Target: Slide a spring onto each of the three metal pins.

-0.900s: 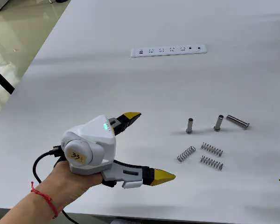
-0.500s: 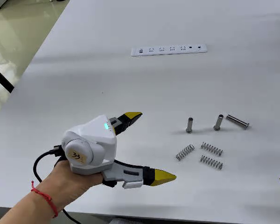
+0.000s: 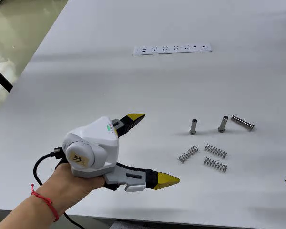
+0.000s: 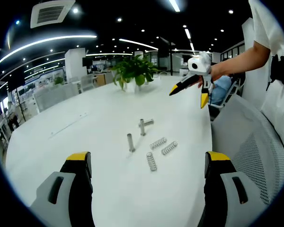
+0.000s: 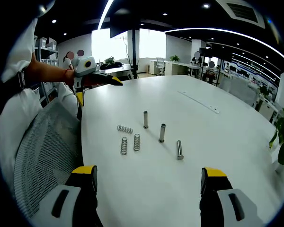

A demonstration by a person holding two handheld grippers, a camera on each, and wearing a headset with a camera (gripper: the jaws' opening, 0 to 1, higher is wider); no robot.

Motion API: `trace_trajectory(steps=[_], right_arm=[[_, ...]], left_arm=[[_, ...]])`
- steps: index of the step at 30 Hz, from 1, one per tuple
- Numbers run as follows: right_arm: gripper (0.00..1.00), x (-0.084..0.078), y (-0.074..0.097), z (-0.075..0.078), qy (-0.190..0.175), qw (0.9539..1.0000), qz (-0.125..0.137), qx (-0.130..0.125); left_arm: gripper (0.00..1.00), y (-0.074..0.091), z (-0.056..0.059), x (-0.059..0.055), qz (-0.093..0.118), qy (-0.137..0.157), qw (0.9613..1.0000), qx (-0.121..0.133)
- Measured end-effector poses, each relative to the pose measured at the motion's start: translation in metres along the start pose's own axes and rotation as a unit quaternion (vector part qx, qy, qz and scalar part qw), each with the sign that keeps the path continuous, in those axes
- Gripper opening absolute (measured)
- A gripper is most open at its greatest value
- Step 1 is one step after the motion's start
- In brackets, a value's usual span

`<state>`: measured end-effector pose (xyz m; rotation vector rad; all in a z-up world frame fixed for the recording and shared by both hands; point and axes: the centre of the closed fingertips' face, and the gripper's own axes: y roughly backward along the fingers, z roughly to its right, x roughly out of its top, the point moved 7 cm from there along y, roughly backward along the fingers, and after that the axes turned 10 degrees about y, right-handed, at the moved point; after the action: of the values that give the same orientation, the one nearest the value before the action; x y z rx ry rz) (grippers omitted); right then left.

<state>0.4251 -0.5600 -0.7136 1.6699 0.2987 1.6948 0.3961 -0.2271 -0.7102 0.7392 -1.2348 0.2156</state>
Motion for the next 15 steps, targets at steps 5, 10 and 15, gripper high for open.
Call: trace_trajectory(steps=[5,10,15], right_arm=[[0.90,0.003,0.000,0.004,0.004,1.0000,-0.005,0.000],[0.88,0.007,-0.002,0.009,0.007,0.9999,-0.011,0.004],[0.85,0.013,-0.007,0.015,0.014,0.9997,-0.019,0.008]], left_arm=[[0.99,-0.001,0.001,0.000,0.001,0.002,1.0000,-0.001],[0.99,-0.001,0.001,0.001,0.004,0.005,1.0000,-0.001],[0.99,-0.002,0.001,0.002,0.007,0.007,0.9999,-0.001]])
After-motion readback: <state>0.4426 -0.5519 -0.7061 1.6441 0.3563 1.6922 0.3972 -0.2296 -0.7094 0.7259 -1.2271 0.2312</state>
